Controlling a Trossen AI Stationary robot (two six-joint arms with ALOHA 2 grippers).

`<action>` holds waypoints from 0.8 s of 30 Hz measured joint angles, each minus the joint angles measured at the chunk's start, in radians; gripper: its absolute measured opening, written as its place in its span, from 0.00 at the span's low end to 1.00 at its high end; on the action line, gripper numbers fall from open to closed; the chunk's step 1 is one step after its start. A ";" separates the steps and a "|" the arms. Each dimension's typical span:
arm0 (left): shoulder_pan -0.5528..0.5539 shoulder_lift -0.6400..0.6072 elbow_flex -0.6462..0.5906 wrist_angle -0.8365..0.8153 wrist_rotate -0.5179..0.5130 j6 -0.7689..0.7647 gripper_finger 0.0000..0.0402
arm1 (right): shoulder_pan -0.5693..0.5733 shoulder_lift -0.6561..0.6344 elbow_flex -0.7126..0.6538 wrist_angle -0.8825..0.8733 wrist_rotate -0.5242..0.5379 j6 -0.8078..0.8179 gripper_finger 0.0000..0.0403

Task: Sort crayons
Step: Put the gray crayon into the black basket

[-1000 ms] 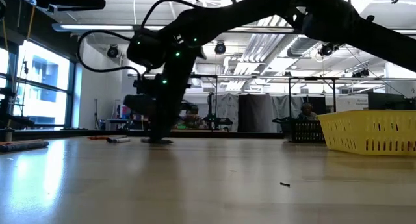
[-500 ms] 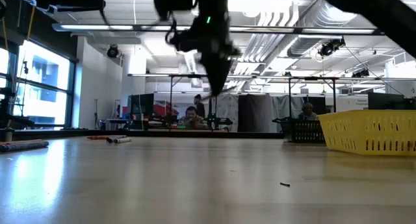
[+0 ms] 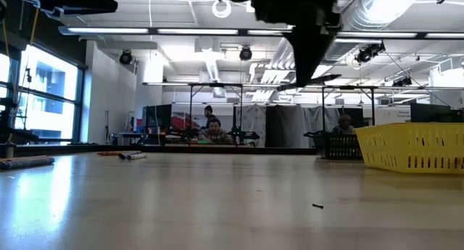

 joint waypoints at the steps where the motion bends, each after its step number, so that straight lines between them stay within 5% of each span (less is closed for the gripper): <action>1: 0.000 0.000 0.000 0.002 0.000 -0.007 0.18 | 0.003 -0.040 -0.060 0.063 -0.002 -0.006 0.00; 11: 0.021 0.000 0.000 0.019 0.001 -0.023 0.18 | -0.047 -0.455 -0.630 0.473 0.036 -0.019 0.00; 24: 0.186 0.000 0.000 0.064 0.006 -0.104 0.18 | -0.449 -0.876 -1.094 0.871 0.071 -0.155 0.00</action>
